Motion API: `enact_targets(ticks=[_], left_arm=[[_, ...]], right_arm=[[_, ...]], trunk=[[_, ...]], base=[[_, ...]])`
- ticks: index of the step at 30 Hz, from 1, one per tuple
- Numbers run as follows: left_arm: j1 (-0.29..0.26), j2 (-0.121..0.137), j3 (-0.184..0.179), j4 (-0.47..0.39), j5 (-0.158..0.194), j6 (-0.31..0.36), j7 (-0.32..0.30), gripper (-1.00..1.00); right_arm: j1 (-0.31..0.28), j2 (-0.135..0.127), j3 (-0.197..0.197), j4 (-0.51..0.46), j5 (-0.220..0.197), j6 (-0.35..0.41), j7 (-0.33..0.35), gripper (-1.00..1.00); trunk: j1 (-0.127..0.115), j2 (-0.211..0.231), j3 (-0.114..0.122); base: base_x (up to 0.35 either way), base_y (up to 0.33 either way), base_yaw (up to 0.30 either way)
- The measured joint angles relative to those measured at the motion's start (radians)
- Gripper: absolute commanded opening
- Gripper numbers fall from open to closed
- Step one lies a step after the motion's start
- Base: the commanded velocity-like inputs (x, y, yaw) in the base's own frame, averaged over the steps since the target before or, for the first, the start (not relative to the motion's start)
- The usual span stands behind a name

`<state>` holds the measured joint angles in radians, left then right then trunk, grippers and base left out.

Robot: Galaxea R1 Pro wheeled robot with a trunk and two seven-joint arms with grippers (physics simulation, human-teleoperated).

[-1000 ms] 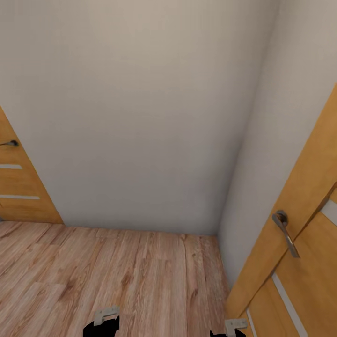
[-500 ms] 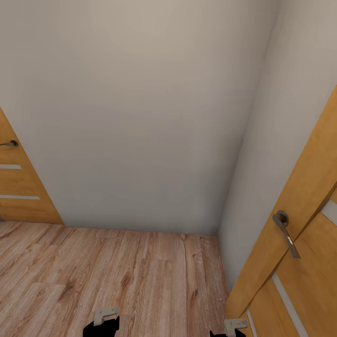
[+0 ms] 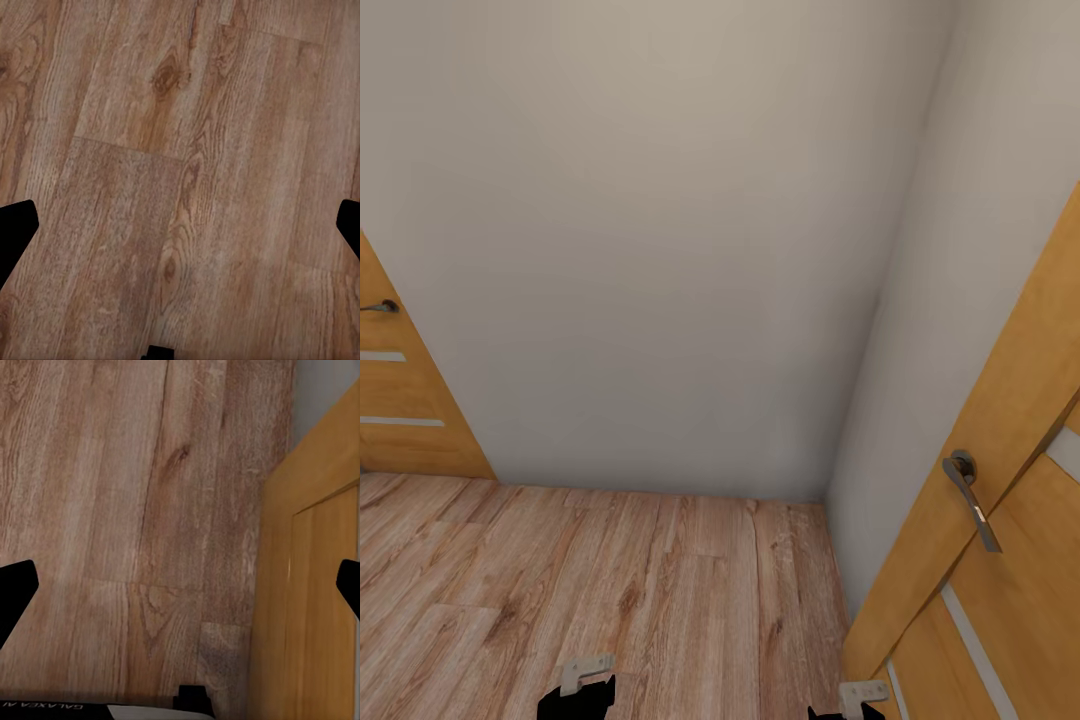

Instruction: Move the two storage containers from the living room to the garage. In the garage, place one container on the floor and stack the other container on top of it (either order is fine).

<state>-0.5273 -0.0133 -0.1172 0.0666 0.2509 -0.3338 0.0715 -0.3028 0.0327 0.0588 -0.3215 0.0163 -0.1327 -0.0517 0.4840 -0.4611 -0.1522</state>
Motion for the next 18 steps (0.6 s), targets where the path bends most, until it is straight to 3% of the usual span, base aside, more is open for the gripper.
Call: enact_targets(ticks=[9, 18], left_arm=[[0.000, 0.000, 0.000, 0.000, 0.000, 0.000, 0.000, 1.00], [0.000, 0.000, 0.000, 0.000, 0.000, 0.000, 0.000, 1.00]], right_arm=[[0.000, 0.000, 0.000, 0.000, 0.001, 0.000, 0.001, 1.00], [-0.001, 0.000, 0.000, 0.000, 0.001, 0.000, -0.001, 1.00]], trunk=[[0.000, 0.000, 0.000], [0.000, 0.000, 0.001]], base=[[0.000, 0.000, 0.008], [0.000, 0.000, 0.236]])
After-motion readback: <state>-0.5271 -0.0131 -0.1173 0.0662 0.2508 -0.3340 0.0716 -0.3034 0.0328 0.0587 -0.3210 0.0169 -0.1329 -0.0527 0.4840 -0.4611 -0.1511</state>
